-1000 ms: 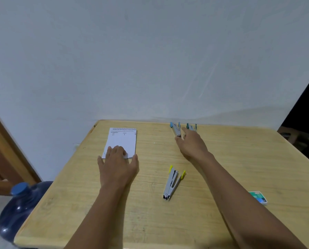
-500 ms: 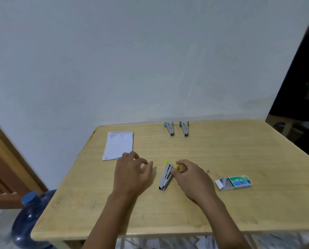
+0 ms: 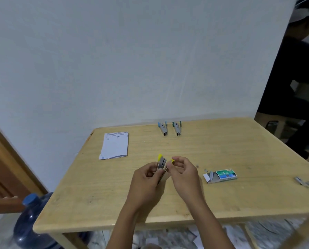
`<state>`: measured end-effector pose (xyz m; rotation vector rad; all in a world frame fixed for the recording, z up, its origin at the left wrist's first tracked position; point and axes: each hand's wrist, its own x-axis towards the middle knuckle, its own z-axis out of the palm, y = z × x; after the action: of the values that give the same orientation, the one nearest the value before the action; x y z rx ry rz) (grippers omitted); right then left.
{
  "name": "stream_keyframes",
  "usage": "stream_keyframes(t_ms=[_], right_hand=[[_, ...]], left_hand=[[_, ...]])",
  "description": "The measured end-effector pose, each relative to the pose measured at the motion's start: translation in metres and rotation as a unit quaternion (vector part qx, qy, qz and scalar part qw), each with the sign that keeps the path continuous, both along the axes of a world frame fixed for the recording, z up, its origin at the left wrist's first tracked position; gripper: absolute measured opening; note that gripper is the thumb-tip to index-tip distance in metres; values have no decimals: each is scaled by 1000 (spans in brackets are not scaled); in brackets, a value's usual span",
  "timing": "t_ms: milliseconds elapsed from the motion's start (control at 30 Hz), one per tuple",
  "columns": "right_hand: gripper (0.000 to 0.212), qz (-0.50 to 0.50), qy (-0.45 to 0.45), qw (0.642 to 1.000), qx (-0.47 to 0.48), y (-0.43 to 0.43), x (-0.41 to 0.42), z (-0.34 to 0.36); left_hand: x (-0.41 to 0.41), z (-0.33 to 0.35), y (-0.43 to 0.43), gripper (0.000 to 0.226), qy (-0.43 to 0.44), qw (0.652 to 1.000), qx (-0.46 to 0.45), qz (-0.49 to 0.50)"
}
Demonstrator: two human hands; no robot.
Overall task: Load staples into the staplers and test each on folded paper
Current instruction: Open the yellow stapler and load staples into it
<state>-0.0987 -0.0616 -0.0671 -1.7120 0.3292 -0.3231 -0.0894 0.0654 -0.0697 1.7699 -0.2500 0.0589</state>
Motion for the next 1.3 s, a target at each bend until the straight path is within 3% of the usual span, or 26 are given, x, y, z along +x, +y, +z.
stream_keyframes(t_ms=[133, 200, 300, 733, 900, 1300], right_hand=[[18, 61, -7, 996, 71, -4, -10, 2], [9, 95, -14, 994, 54, -8, -14, 4], [16, 105, -39, 994, 12, -13, -20, 6], [12, 63, -52, 992, 101, -3, -24, 0], [9, 105, -52, 991, 66, -9, -20, -2], [7, 132, -46, 989, 41, -12, -17, -4]], left_hand=[[-9, 3, -2, 21, 39, 995, -76, -44], [-11, 2, -2, 20, 64, 990, -108, -62], [-12, -2, -2, 20, 75, 985, -133, -81], [-14, -2, -1, 23, 12, 997, -57, -56], [-16, -3, 1, 25, 51, 989, -118, -70], [-15, 1, 5, 24, 5, 995, -72, -75]])
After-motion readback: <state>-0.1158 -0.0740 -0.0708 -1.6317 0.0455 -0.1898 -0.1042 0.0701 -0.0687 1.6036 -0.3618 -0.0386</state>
